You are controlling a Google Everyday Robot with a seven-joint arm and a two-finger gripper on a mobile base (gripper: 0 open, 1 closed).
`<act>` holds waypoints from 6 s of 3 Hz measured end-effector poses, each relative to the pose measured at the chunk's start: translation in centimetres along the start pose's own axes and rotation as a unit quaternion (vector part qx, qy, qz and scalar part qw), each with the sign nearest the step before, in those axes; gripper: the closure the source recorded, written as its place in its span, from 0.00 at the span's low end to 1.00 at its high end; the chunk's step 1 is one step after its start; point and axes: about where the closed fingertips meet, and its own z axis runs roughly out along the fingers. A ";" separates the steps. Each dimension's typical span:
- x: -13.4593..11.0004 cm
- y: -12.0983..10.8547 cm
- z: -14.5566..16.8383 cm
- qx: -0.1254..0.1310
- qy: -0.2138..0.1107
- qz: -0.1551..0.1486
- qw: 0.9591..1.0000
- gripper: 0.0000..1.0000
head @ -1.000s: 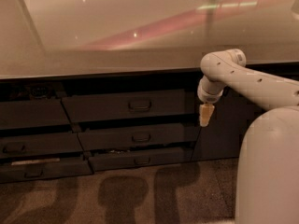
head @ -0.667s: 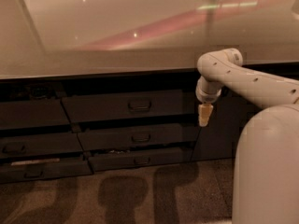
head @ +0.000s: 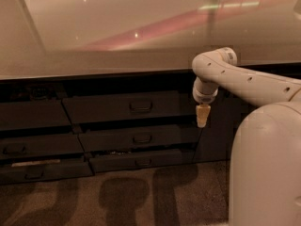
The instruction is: Open top drawer
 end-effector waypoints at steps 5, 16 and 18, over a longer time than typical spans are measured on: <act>0.0 0.0 0.0 0.000 0.000 0.000 1.000 1.00; 1.2 2.6 -3.0 0.041 -0.005 -0.036 0.998 1.00; 1.4 3.8 -2.7 0.042 -0.004 -0.041 0.998 1.00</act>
Offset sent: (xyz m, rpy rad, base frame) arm 0.0000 0.0000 0.0000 0.0000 0.0000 0.0000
